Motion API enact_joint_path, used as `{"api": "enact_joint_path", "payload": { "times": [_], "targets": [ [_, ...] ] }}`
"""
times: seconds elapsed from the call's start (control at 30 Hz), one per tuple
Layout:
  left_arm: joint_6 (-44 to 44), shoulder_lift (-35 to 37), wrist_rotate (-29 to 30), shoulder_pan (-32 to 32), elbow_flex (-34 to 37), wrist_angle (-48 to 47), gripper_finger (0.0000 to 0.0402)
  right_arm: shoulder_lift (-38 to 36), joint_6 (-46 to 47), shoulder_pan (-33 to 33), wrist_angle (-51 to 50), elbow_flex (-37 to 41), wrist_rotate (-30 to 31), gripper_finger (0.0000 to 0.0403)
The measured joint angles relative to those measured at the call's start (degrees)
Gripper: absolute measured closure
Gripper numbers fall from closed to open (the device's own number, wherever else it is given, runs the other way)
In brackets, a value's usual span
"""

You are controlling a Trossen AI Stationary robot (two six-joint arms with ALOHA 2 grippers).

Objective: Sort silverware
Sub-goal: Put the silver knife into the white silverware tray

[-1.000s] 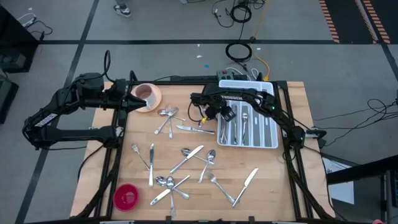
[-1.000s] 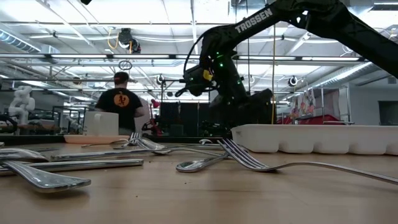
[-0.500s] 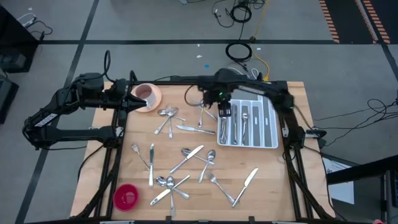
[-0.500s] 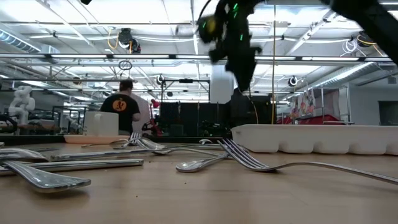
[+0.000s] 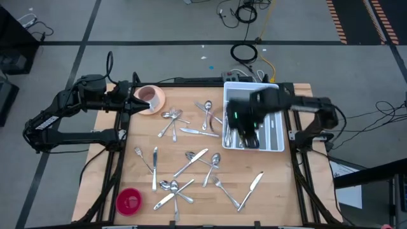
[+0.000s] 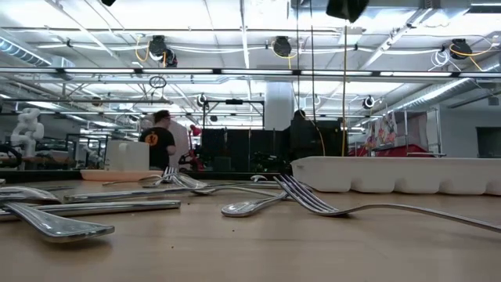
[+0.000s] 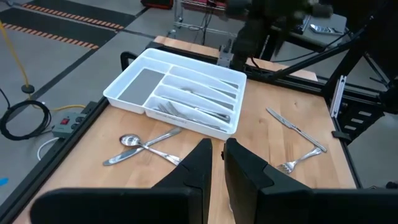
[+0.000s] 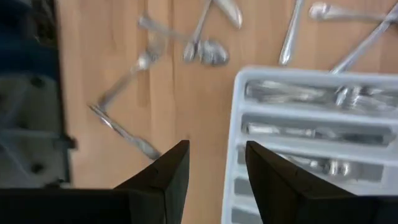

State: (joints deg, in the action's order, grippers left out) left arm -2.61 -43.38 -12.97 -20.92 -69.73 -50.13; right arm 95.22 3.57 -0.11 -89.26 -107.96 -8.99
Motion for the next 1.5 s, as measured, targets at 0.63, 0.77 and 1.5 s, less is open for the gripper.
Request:
{"api": "enact_joint_path", "payload": {
  "times": [0.63,0.77,1.5],
  "targets": [
    [-0.1,-0.4,0.0,0.0,0.0,-0.2,0.0355,9.9,9.6,2.0,61.8,28.0,8.9,0.0252],
    [-0.1,-0.4,0.0,0.0,0.0,-0.7,0.0355,13.7,-1.9,2.0,61.2,28.1,4.1,0.0244],
    [0.0,-0.4,0.0,0.0,0.0,-3.4,0.0355,19.1,-27.4,1.4,61.2,24.5,3.1,0.0144]
  ]
}}
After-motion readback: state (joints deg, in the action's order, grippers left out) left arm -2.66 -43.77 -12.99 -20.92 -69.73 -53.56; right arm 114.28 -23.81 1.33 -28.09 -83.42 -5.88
